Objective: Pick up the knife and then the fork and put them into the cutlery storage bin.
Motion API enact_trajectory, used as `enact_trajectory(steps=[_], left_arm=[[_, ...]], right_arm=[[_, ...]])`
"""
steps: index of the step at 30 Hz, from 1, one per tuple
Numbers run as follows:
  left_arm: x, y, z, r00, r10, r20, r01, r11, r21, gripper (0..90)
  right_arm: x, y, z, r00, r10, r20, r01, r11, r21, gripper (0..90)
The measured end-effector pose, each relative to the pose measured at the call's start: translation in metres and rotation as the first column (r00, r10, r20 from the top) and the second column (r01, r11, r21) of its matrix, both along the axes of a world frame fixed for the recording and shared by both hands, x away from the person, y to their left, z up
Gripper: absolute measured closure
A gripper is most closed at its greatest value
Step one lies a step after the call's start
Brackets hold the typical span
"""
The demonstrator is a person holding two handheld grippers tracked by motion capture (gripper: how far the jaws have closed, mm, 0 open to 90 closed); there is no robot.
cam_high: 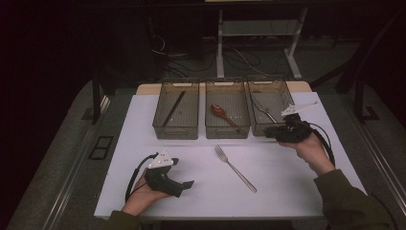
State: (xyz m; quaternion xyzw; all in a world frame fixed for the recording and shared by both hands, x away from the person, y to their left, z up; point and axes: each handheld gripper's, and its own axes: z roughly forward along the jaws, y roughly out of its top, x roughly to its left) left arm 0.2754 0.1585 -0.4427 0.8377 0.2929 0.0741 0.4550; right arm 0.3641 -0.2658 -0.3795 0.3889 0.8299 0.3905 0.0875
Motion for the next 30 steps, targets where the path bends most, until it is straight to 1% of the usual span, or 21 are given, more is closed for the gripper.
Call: enact_trajectory(steps=[4,7,10,13,15,18,21,26,28,29,30], left_arm=[[0.0,-0.001,0.0,1.0,0.0,-0.001,0.0,1.0,-0.001,0.0],[0.0,-0.001,0.0,1.0,-0.001,0.001,0.001,1.0,-0.001,0.0],[0.0,0.0,0.0,1.0,-0.002,0.004,0.002,1.0,0.001,0.0],[0.0,0.0,0.0,1.0,-0.001,0.004,0.001,1.0,0.002,0.0],[-0.001,-0.001,0.0,1.0,-0.004,0.004,0.004,1.0,0.002,0.0],[-0.001,-0.001,0.0,1.0,-0.005,0.003,0.005,1.0,0.004,0.0],[0.0,-0.001,0.0,1.0,-0.006,0.002,0.006,1.0,0.005,0.0],[-0.001,-0.001,0.0,1.0,-0.007,0.002,0.007,1.0,0.006,0.0],[-0.001,-0.001,0.0,1.0,-0.007,0.003,0.007,1.0,0.005,0.0],[-0.001,-0.001,0.0,1.0,-0.008,0.003,0.008,1.0,0.006,0.0],[-0.001,-0.001,0.0,1.0,-0.008,0.002,0.008,1.0,0.006,0.0]], right_arm=[[-0.015,0.008,-0.008,0.9985,0.053,-0.013,-0.053,0.999,0.008,84.9],[-0.026,0.014,-0.014,0.9958,0.087,-0.028,-0.087,0.996,0.018,88.5],[-0.038,0.02,-0.02,0.9924,0.117,-0.038,-0.117,0.993,0.017,88.8],[-0.048,0.026,-0.024,0.9877,0.152,-0.037,-0.152,0.988,0.015,88.8],[-0.056,0.031,-0.028,0.9828,0.179,-0.043,-0.179,0.984,0.008,88.8],[-0.066,0.037,-0.032,0.9779,0.202,-0.054,-0.203,0.979,-0.005,88.8],[-0.075,0.044,-0.038,0.9707,0.231,-0.068,-0.232,0.973,-0.016,88.8],[-0.088,0.057,-0.048,0.9551,0.278,-0.101,-0.284,0.958,-0.045,88.8],[-0.092,0.061,-0.052,0.9487,0.296,-0.11,-0.305,0.95,-0.07,88.8],[-0.094,0.063,-0.054,0.9465,0.301,-0.115,-0.311,0.948,-0.071,88.9],[-0.095,0.065,-0.055,0.9434,0.31,-0.119,-0.32,0.944,-0.082,88.8]])
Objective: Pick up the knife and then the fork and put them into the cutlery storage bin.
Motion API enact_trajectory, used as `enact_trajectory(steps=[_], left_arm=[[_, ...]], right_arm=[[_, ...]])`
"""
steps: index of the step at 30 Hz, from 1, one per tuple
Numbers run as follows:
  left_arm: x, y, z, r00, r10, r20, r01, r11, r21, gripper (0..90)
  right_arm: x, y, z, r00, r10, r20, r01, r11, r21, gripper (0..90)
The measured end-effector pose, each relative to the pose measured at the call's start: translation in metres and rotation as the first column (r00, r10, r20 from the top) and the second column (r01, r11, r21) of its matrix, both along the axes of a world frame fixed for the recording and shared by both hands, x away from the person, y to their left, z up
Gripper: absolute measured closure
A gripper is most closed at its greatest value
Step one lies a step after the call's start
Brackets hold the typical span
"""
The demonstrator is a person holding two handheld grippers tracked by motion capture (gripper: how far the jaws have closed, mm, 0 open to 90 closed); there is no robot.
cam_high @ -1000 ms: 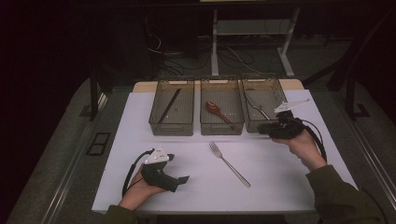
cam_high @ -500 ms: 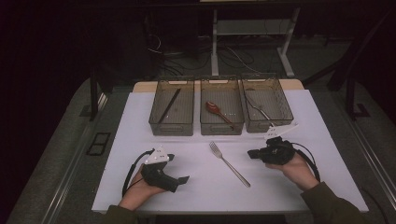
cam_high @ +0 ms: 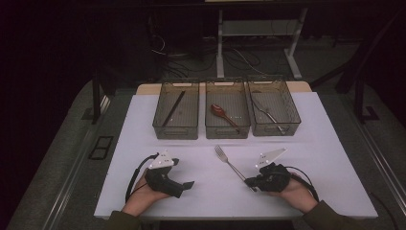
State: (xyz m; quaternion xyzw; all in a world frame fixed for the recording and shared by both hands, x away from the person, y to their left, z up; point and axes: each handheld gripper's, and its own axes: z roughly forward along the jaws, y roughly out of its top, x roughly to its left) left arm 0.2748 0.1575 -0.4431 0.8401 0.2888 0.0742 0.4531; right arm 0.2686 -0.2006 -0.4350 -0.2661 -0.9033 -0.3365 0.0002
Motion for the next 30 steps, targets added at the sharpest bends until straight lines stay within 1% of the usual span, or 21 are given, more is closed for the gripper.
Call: enact_trajectory(steps=[2,8,12,14,15,17,21,25,27,30], left_arm=[[0.0,0.0,0.0,1.0,0.0,-0.002,0.0,1.0,0.0,0.0],[0.0,0.0,0.0,1.0,0.001,-0.001,-0.001,1.0,0.0,0.0],[0.0,0.0,0.0,1.0,0.001,-0.002,-0.001,1.0,0.0,0.0],[0.0,0.0,0.0,1.0,0.001,-0.002,-0.001,1.0,0.002,0.0],[0.0,0.0,0.0,1.0,0.001,-0.002,-0.001,1.0,0.003,0.0],[0.0,0.0,0.0,1.0,0.001,-0.003,-0.001,1.0,0.002,0.0],[0.0,0.0,-0.001,1.0,0.002,-0.004,-0.002,1.0,0.001,0.0],[0.0,0.0,-0.001,1.0,0.002,-0.003,-0.002,1.0,0.001,0.0],[0.0,0.0,-0.001,1.0,0.001,-0.003,-0.001,1.0,0.002,0.0],[0.0,0.0,0.0,1.0,0.001,-0.003,-0.001,1.0,0.002,0.0]], right_arm=[[-0.002,0.003,-0.002,1.0,0.008,-0.004,-0.008,1.0,-0.015,88.8],[-0.003,0.005,-0.003,0.9999,0.015,-0.006,-0.015,0.999,-0.033,88.9],[-0.003,0.003,-0.002,0.9999,-0.001,0.017,0.002,0.998,-0.061,89.0],[-0.003,0.003,-0.001,0.9999,-0.014,0.009,0.015,0.997,-0.07,89.0],[-0.004,0.004,-0.001,0.9998,-0.009,0.015,0.01,0.997,-0.076,89.0],[-0.003,0.003,-0.001,0.9999,-0.011,0.01,0.012,0.997,-0.077,89.0],[0.001,-0.002,0.0,0.9988,-0.035,0.034,0.038,0.995,-0.095,89.1],[0.006,-0.007,0.0,0.9957,-0.06,0.07,0.068,0.99,-0.12,89.1],[0.009,-0.009,0.0,0.995,-0.073,0.068,0.081,0.99,-0.118,89.1],[0.01,-0.01,0.0,0.9958,-0.071,0.059,0.077,0.991,-0.11,88.9]])
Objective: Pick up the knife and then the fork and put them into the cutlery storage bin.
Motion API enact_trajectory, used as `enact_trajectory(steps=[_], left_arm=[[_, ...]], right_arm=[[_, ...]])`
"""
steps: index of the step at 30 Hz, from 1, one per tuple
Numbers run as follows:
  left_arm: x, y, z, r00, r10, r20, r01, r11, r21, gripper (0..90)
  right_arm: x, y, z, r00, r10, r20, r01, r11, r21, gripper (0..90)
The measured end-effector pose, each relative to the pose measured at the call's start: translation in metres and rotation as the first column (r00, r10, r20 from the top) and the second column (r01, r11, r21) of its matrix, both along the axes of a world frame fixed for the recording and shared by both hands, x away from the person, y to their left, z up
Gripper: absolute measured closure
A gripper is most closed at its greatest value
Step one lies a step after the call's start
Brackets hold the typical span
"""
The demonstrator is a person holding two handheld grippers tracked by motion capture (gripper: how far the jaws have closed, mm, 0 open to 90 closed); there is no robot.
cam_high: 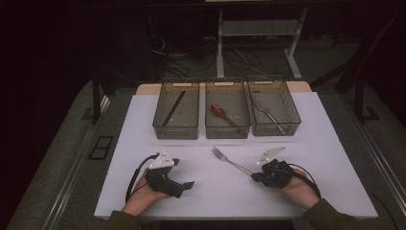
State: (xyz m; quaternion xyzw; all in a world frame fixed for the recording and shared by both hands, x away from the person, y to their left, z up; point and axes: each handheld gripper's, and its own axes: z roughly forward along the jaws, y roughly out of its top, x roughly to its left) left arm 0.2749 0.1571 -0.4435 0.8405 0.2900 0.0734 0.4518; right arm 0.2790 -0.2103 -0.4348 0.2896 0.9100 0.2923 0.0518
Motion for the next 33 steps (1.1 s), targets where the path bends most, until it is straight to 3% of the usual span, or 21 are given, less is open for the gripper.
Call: enact_trajectory(steps=[3,5,9,13,22,33], left_arm=[[0.0,0.0,0.0,1.0,0.001,0.0,-0.001,1.0,-0.006,0.0],[0.0,0.0,0.0,1.0,0.0,-0.001,0.0,1.0,-0.003,0.0],[0.0,0.0,0.002,1.0,0.0,0.008,0.0,1.0,-0.006,0.0],[0.0,-0.001,0.001,0.9999,-0.006,0.009,0.006,1.0,-0.004,0.0],[-0.001,-0.001,0.002,0.9999,-0.007,0.008,0.007,0.9999,-0.012,0.0],[-0.001,-0.002,0.003,0.9999,-0.009,0.007,0.009,0.9998,-0.018,0.0]], right_arm=[[0.003,-0.002,0.004,0.9997,0.0,-0.023,0.001,0.999,0.045,82.9],[0.008,-0.002,0.009,0.9993,0.004,-0.038,-0.002,0.999,0.047,77.7],[0.015,0.003,0.02,0.9981,0.023,-0.056,-0.023,1.0,0.001,64.7],[0.027,0.014,0.032,0.9979,0.04,-0.052,-0.042,0.998,-0.04,60.8],[0.051,0.048,0.043,0.9905,0.112,-0.08,-0.124,0.978,-0.166,61.2],[0.076,0.078,0.032,0.9777,0.105,-0.182,-0.151,0.953,-0.261,70.4]])
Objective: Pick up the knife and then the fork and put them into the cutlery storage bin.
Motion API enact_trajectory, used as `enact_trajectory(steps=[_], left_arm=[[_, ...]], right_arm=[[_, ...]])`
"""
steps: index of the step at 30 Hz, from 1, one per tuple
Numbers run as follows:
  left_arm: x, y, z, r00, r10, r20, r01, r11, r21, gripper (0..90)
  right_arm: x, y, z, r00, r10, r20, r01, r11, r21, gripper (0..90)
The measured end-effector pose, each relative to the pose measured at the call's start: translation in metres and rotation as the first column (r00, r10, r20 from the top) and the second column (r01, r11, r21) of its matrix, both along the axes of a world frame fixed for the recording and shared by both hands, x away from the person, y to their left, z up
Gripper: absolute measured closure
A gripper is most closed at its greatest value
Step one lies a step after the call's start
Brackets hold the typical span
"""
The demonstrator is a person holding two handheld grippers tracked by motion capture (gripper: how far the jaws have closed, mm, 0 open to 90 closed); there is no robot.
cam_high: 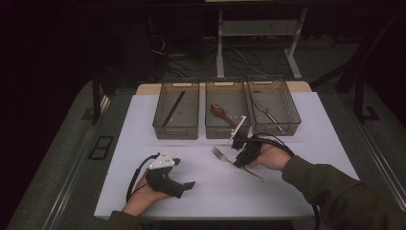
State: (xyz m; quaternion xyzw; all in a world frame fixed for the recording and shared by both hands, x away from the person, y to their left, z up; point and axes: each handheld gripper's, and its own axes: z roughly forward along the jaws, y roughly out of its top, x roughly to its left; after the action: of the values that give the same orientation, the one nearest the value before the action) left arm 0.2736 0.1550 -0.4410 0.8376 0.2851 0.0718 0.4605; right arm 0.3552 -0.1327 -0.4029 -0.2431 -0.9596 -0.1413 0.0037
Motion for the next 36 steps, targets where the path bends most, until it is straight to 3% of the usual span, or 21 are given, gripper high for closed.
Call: enact_trajectory(steps=[9,17,36], left_arm=[[0.0,0.0,0.0,1.0,0.001,0.0,-0.001,0.9999,-0.01,0.0],[0.0,-0.001,0.0,1.0,-0.007,0.001,0.007,1.0,-0.001,0.0],[0.0,-0.001,0.0,0.9999,-0.011,0.002,0.011,0.9999,-0.002,0.0]], right_arm=[[0.007,0.012,-0.016,0.9994,0.016,-0.032,-0.018,0.996,-0.083,76.0],[0.005,0.016,-0.016,0.999,0.046,0.0,-0.045,0.992,-0.12,79.8],[0.007,0.016,-0.015,0.9991,0.042,-0.003,-0.042,0.992,-0.121,83.9]])
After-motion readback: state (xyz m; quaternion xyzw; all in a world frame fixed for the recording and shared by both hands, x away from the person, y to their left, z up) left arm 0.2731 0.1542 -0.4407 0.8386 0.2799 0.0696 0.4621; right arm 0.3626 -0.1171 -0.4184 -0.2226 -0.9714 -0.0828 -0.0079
